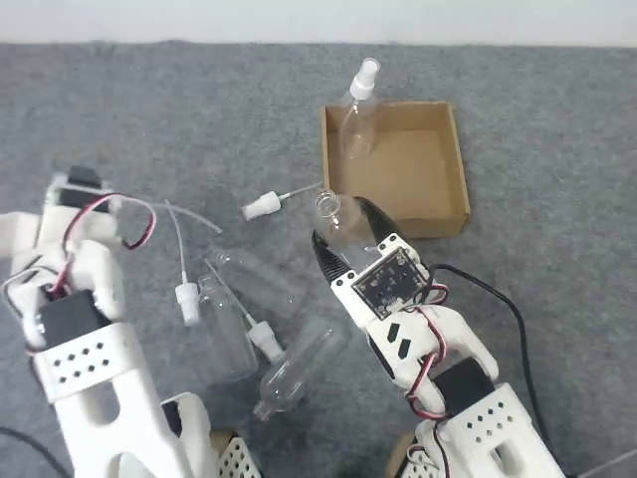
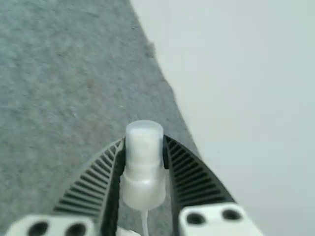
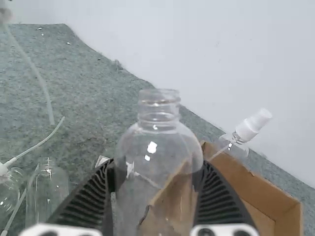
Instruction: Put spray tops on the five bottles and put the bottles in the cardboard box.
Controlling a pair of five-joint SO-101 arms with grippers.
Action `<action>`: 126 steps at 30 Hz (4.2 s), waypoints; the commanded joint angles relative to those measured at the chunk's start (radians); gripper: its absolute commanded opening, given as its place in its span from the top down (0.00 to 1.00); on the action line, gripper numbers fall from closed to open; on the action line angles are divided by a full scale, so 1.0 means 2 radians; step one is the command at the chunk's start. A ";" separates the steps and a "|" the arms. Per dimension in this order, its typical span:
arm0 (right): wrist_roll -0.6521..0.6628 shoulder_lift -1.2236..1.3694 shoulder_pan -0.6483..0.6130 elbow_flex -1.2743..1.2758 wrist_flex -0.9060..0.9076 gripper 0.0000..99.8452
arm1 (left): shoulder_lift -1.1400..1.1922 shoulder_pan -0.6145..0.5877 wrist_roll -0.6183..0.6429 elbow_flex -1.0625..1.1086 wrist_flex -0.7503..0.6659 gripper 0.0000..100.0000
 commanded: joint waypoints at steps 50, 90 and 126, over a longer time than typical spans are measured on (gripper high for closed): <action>0.055 -0.015 0.018 0.000 -0.012 0.96 | -0.014 0.160 -0.179 -0.104 0.176 0.99; 0.058 -0.015 0.018 -0.005 -0.012 0.96 | 0.283 0.118 -0.352 -0.306 0.358 0.85; 0.058 -0.015 0.019 -0.004 -0.011 0.96 | 0.486 0.063 -0.476 -0.347 0.466 0.79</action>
